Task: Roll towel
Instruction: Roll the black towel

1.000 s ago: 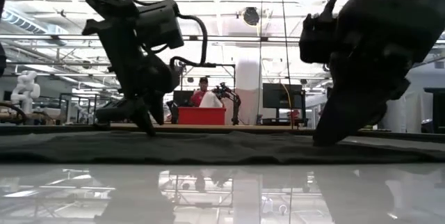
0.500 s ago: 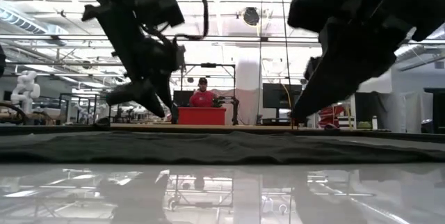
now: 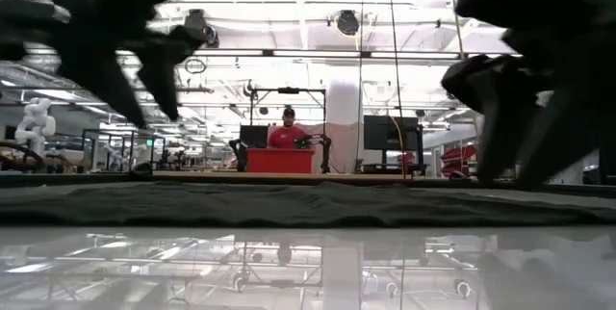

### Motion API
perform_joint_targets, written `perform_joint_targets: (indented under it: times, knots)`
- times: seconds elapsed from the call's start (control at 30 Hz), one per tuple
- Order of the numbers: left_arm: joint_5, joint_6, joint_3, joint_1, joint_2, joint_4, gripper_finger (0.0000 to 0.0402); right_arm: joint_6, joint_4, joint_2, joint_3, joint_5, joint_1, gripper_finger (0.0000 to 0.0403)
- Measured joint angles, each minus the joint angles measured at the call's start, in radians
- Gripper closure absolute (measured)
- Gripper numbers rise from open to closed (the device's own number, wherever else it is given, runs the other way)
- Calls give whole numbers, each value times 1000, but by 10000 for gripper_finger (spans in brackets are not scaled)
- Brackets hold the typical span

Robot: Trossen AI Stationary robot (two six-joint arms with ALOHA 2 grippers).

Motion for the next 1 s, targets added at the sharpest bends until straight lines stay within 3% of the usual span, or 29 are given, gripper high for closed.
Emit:
perform_joint_targets:
  times: [0.33,0.57,0.77,1.0]
  knots:
    - [-3,-329,0,-277,17,20,226,39,-82,0,0,2,59,266]
    - [-76,-481,0,-415,73,84,226,116,-154,-28,0,2,117,266]
    - [-78,-497,3,-478,188,222,226,195,-270,-111,0,65,180,266]
    - [-107,-558,50,-486,226,223,226,284,-402,-146,0,109,233,266]
